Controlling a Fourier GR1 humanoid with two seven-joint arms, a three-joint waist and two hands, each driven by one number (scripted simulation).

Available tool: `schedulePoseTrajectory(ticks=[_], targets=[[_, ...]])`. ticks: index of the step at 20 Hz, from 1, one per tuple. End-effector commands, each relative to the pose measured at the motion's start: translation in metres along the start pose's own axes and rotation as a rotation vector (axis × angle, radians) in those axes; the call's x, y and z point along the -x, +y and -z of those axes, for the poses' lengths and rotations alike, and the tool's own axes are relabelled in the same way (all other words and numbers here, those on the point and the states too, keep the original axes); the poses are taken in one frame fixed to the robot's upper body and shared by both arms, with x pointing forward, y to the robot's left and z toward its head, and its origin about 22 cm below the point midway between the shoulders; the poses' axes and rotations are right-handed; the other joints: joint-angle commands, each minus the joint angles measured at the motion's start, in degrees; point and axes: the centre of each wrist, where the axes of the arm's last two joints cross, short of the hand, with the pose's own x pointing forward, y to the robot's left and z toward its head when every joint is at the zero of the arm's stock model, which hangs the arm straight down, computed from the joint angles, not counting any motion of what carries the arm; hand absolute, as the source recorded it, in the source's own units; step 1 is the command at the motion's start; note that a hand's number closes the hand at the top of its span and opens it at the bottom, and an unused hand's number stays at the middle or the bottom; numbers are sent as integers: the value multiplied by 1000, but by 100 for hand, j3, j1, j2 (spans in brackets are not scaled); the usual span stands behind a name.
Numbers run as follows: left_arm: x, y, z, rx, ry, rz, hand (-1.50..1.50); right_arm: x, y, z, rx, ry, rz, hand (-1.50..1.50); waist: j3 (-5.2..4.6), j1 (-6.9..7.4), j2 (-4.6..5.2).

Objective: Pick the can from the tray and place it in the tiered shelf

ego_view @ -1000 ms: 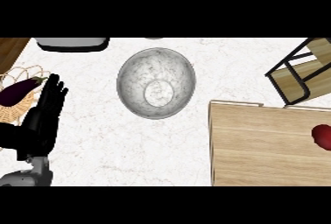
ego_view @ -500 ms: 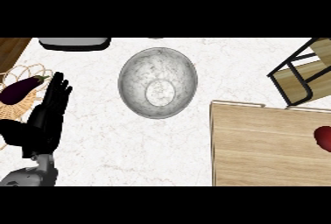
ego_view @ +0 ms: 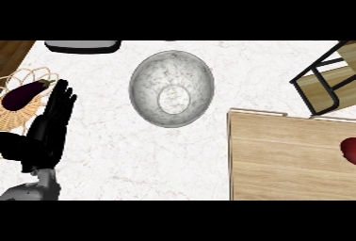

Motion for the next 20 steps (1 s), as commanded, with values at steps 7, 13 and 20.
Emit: schedulePoseTrajectory(ticks=[7,13,20], targets=[[7,-10,-7,18,-11,-6,0,13,30,6,-31,92,105,-150,9,76,41],[1,-7,-2,13,-15,2,0,7,19,11,-61,75,152,-150,14,113,56],[-7,-12,17,9,-16,14,0,-1,14,18,-29,-8,313,-150,14,46,50]])
